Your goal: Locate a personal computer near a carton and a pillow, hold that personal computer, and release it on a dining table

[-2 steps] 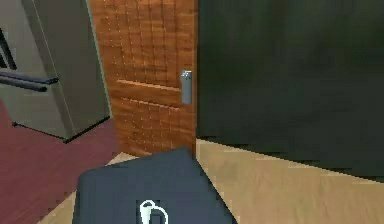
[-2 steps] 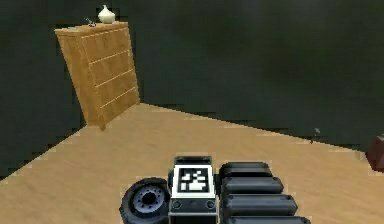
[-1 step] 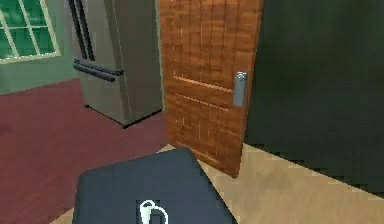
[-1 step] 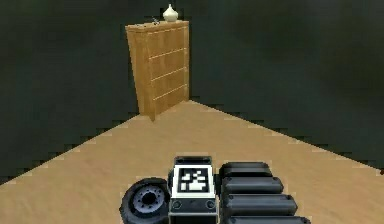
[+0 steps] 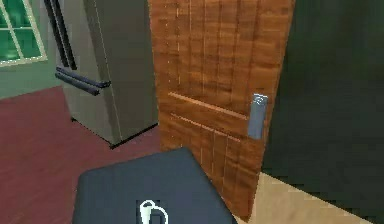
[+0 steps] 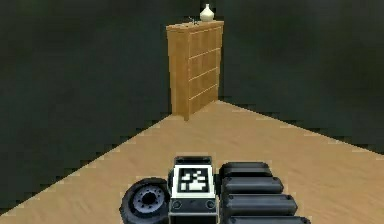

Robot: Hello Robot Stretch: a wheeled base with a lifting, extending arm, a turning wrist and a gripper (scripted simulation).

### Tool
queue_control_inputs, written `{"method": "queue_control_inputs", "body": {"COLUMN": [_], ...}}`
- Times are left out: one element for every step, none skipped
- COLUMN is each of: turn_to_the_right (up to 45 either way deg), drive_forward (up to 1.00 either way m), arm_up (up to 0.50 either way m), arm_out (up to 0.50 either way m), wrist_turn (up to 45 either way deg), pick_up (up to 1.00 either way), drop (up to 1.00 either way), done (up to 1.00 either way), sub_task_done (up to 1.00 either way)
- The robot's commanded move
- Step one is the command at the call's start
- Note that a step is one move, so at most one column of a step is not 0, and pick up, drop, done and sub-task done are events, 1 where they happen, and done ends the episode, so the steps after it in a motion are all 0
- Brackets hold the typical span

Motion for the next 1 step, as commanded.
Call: {"method": "queue_control_inputs", "body": {"turn_to_the_right": [-45.0], "drive_forward": [0.00], "arm_up": [0.00], "arm_out": [0.00], "wrist_turn": [0.0], "pick_up": [0.00], "drop": [0.00], "done": [0.00], "sub_task_done": [0.00]}}
